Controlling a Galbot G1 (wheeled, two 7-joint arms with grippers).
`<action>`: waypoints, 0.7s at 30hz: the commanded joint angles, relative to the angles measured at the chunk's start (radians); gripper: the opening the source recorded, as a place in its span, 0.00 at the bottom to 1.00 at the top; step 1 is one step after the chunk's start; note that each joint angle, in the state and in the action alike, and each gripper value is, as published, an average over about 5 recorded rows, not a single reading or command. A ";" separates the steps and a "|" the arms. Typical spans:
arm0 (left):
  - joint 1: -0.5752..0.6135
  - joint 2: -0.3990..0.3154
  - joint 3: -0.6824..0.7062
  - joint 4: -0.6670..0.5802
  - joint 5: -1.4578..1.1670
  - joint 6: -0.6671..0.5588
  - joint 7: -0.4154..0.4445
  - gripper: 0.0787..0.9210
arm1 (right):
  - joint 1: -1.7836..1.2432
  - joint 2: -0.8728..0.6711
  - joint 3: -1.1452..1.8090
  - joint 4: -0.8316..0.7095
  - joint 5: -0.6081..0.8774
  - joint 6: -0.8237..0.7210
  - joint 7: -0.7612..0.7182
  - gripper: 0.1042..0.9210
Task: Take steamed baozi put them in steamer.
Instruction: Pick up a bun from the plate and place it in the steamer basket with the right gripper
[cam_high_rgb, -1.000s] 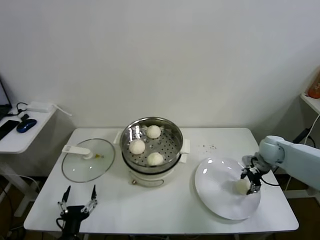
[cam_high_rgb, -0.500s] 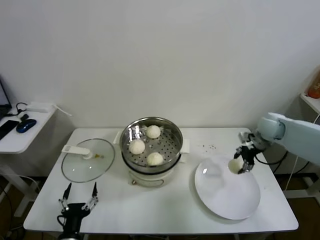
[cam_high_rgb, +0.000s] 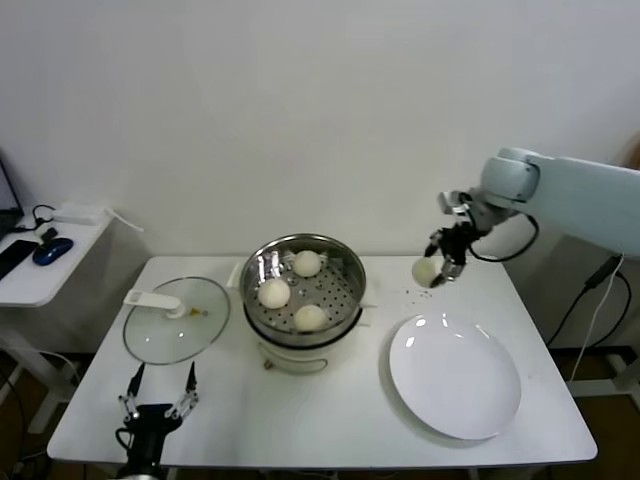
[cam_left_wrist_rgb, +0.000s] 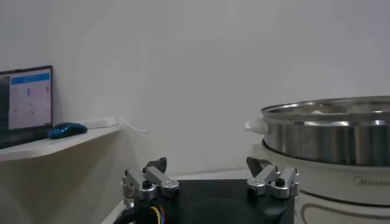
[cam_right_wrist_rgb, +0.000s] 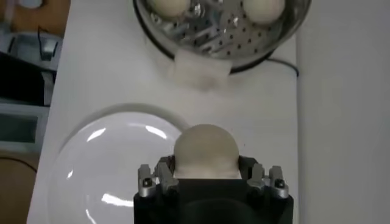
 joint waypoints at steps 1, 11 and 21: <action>0.000 0.000 0.000 -0.004 -0.002 0.000 0.000 0.88 | 0.079 0.245 -0.030 -0.034 0.158 -0.009 0.009 0.69; 0.001 -0.001 -0.003 -0.005 -0.002 0.000 0.000 0.88 | -0.026 0.416 0.021 -0.140 0.149 -0.016 0.018 0.69; 0.004 -0.002 -0.009 -0.001 -0.005 -0.004 -0.001 0.88 | -0.135 0.468 0.047 -0.269 0.066 -0.014 0.014 0.69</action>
